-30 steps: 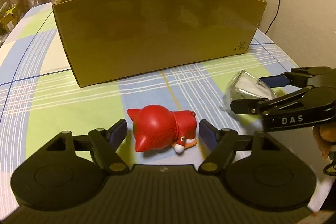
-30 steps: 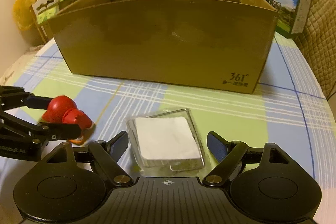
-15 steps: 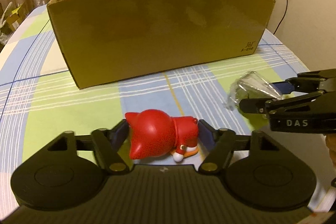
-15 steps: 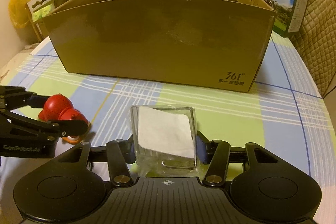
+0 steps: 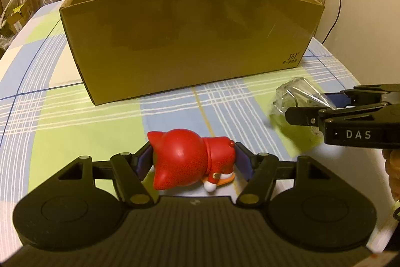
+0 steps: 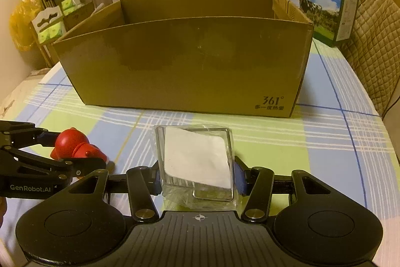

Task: Organize objects
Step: 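Grasp the red cat figurine with the left tool while the right tool holds the plastic box, then lift and carry the red cat and plastic box toward the cardboard box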

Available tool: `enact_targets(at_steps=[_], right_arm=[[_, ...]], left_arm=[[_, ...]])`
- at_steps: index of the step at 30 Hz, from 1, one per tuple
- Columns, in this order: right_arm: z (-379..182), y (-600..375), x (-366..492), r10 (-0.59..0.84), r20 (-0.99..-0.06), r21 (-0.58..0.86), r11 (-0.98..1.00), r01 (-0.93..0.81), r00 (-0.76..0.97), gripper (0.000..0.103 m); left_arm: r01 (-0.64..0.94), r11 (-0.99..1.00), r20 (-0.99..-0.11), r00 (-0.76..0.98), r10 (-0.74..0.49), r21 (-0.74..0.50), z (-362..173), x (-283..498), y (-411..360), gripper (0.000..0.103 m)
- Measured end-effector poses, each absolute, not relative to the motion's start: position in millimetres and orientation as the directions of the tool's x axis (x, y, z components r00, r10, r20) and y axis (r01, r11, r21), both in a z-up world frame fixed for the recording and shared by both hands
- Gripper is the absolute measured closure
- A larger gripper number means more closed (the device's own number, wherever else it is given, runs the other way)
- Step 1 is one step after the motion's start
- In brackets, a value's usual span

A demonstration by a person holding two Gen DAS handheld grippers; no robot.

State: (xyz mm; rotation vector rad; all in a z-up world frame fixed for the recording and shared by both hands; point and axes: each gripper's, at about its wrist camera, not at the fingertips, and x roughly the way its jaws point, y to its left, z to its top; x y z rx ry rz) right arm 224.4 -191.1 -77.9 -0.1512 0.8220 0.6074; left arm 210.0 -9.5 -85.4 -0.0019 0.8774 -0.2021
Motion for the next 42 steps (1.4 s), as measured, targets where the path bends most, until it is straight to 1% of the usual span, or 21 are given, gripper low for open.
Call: enact_targets(at_steps=[42], right_arm=[[-64.5, -190.6, 216.7, 0.480, -0.694, 0.123, 0.813, -0.569, 0.536, 0.053]], left_arm=[[0.198, 0.976, -0.730, 0.654, -0.197, -0.086, -55.2, 198.9, -20.2, 0.039]])
